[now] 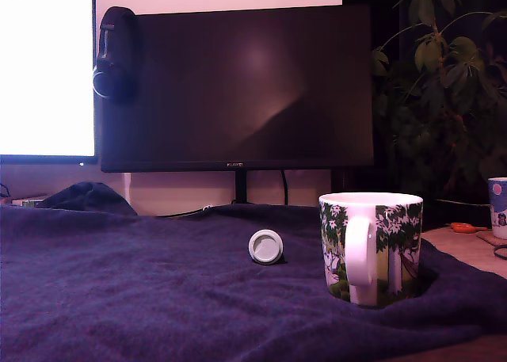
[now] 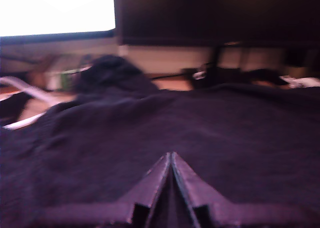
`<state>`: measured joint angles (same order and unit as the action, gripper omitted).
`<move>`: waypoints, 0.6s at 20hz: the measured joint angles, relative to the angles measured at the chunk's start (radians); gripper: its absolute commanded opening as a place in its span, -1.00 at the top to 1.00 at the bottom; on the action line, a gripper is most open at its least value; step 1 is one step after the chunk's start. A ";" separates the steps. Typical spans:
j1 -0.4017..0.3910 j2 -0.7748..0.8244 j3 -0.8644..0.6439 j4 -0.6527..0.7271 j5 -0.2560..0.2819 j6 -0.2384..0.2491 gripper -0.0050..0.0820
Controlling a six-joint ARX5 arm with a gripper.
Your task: Pick up the coffee capsules on the table and drop them inside the coffee cup
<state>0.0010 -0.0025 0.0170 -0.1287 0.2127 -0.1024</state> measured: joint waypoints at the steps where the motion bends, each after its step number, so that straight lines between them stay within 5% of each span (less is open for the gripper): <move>1: 0.000 0.000 0.000 0.000 0.019 -0.001 0.91; 6: -0.006 0.000 0.000 0.027 0.149 -0.044 0.92; 12: -0.094 0.000 0.000 0.025 0.180 -0.068 0.93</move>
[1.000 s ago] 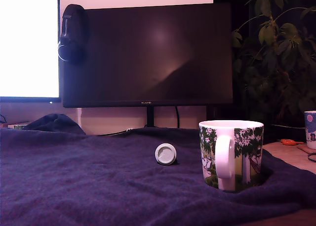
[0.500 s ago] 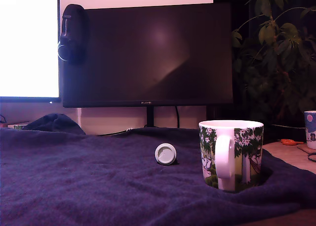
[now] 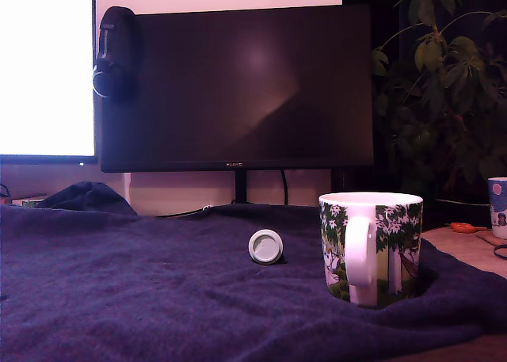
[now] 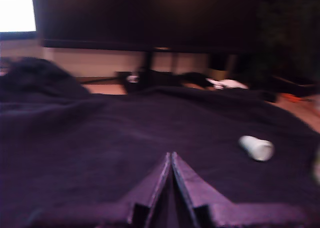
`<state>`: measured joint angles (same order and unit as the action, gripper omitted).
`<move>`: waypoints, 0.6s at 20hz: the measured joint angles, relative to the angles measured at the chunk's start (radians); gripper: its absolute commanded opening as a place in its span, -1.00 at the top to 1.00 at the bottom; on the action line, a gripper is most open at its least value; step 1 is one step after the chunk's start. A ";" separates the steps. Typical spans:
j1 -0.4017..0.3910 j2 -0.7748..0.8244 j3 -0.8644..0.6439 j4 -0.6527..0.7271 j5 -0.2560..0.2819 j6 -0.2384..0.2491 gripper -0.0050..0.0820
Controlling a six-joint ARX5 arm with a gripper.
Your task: Pick up the coffee capsules on the table and drop them inside the coffee cup
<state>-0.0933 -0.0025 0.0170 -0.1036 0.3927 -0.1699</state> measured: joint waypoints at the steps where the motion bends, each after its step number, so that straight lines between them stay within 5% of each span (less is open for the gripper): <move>1: -0.019 0.000 0.000 0.000 0.000 -0.003 0.93; 12: -0.195 0.139 0.000 0.045 -0.003 -0.008 0.93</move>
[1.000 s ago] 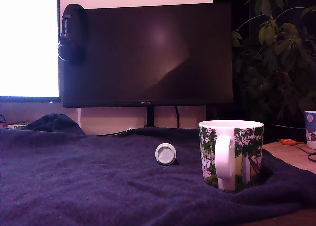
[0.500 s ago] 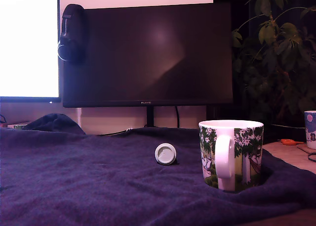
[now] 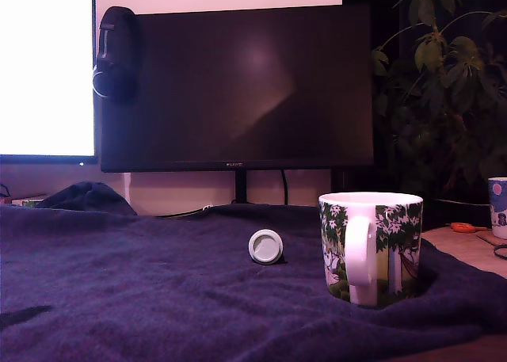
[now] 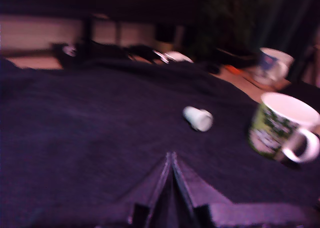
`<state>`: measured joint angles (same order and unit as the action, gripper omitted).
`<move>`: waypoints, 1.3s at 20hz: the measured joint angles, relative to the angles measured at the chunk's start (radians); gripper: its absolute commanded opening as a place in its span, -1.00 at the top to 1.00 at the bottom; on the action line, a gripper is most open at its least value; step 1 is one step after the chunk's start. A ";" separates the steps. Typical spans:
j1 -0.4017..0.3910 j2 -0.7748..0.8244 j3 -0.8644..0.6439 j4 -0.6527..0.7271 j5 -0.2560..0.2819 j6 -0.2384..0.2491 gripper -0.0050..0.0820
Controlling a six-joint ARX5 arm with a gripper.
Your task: Pick up the coffee capsules on the table and drop them inside the coffee cup
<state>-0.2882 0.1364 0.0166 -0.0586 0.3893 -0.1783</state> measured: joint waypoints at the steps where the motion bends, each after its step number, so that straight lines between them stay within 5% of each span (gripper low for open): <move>1: -0.012 0.025 0.000 0.019 -0.004 0.000 0.93; 17: -0.162 0.492 0.000 0.401 -0.108 0.001 0.93; 26: -0.245 0.755 0.006 0.647 -0.119 0.024 0.91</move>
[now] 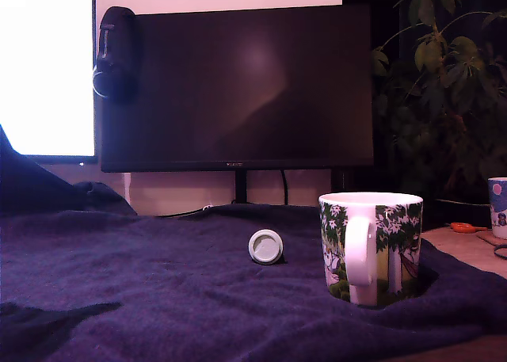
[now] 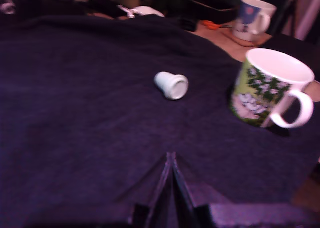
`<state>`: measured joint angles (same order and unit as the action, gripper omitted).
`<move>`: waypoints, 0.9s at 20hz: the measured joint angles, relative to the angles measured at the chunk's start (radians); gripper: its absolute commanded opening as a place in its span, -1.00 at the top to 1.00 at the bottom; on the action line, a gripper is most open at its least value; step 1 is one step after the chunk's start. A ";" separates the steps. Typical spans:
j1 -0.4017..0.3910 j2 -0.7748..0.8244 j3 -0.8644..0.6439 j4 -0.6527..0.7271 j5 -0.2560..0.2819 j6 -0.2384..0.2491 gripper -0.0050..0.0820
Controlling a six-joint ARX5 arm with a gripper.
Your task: Pick up the coffee capsules on the table and drop them inside the coffee cup
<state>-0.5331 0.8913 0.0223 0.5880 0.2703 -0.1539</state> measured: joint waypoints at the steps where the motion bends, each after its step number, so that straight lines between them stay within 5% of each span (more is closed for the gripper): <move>1: -0.008 0.016 0.002 0.018 0.000 0.000 0.90; 4: -0.024 0.051 0.006 0.051 0.000 0.000 0.67; 8: -0.051 0.100 0.010 0.131 -0.020 0.000 -0.42; 18: -0.144 0.256 0.021 0.295 -0.160 -0.004 -0.50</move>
<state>-0.6773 1.1477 0.0433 0.8833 0.1104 -0.1581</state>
